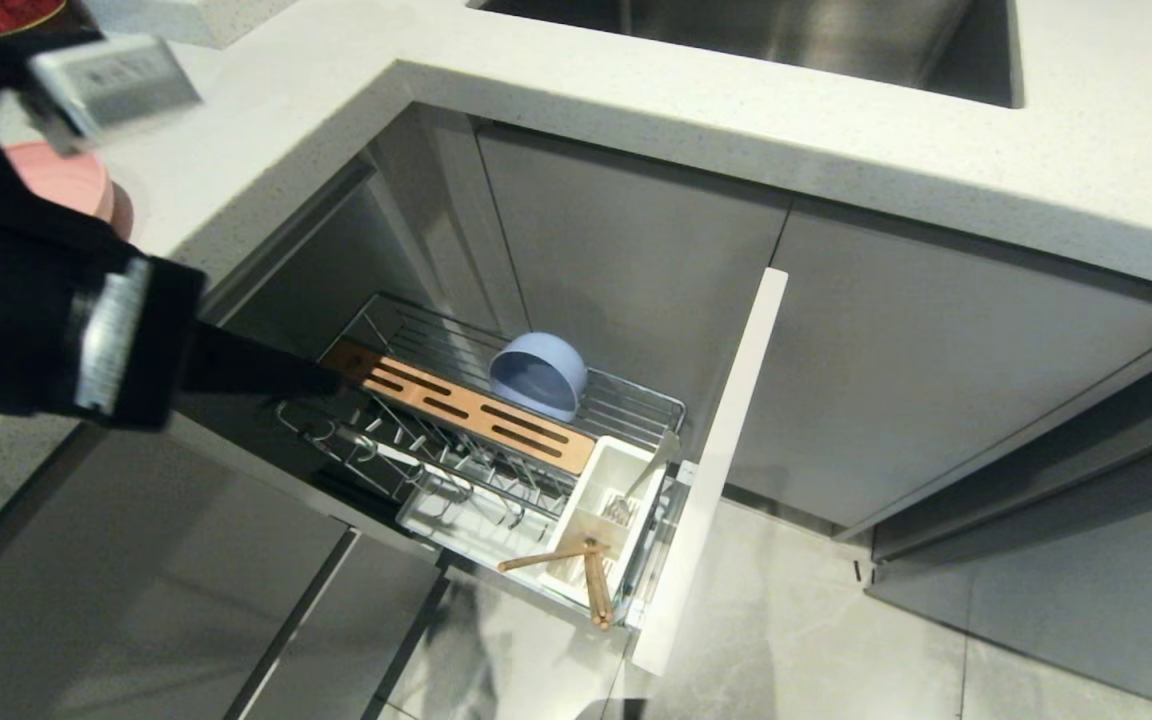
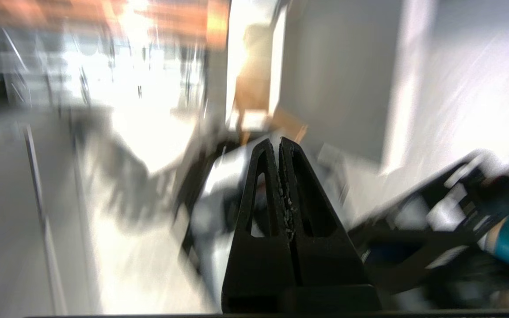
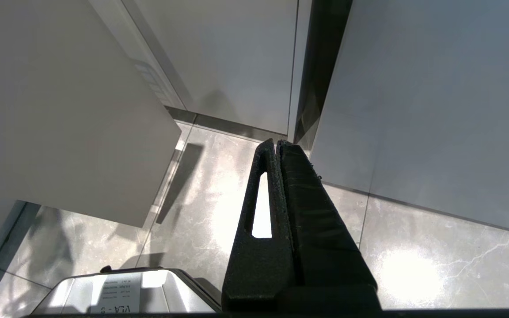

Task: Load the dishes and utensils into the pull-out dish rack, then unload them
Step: Pick up the chopsticks and place it in the cupboard

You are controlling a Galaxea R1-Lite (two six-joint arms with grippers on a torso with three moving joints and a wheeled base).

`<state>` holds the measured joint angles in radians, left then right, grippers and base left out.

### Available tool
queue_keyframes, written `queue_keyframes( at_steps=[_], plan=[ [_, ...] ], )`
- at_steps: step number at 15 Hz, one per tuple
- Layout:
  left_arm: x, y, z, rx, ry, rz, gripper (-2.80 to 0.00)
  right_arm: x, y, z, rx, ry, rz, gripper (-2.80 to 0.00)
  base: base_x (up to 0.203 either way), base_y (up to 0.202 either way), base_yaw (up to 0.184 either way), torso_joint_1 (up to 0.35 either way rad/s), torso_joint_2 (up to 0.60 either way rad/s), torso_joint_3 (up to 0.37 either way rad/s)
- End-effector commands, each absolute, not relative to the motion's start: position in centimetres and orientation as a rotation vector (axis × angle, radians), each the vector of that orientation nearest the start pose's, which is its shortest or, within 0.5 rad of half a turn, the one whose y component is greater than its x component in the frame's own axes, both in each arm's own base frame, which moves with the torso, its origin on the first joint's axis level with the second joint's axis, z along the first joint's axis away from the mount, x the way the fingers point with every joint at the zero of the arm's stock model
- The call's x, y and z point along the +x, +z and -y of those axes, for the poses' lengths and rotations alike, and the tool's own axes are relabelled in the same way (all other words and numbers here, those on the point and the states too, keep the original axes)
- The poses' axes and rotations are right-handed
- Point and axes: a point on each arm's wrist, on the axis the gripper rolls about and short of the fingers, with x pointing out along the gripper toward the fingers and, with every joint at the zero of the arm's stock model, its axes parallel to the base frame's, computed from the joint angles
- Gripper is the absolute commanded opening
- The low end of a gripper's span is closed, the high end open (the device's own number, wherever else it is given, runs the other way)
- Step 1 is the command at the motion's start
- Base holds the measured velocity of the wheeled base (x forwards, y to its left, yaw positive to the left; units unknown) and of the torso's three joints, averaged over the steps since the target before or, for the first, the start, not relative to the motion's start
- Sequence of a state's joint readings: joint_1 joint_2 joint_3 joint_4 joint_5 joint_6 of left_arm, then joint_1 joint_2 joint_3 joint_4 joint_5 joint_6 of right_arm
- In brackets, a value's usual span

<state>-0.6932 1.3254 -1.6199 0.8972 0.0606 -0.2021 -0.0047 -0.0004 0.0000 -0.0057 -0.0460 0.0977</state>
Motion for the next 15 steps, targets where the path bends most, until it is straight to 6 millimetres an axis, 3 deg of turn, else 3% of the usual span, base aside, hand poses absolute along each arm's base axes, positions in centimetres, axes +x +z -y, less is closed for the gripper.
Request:
queue_keyframes(
  at_steps=[1,8,12,15],
  plan=[
    [7.8,38.6,6.1,-0.066,-0.557,-0.42,-2.8,-2.3,7.6,0.1,0.098,-0.05,0.013,-2.8,0.0,0.0,0.0,0.0,0.0,0.0],
    [6.1,42.6,1.3,-0.265,-0.127,-0.032,-2.8,-2.3,7.6,0.1,0.098,-0.05,0.013,-2.8,0.0,0.0,0.0,0.0,0.0,0.0],
    [7.7,43.1,-0.9,-0.267,0.241,-0.002,-2.8,-2.3,7.6,0.1,0.098,-0.05,0.013,-2.8,0.0,0.0,0.0,0.0,0.0,0.0],
    [8.8,42.3,-1.5,-0.283,0.39,-0.137,-2.8,-2.3,7.6,0.1,0.098,-0.05,0.013,-2.8,0.0,0.0,0.0,0.0,0.0,0.0]
  ],
)
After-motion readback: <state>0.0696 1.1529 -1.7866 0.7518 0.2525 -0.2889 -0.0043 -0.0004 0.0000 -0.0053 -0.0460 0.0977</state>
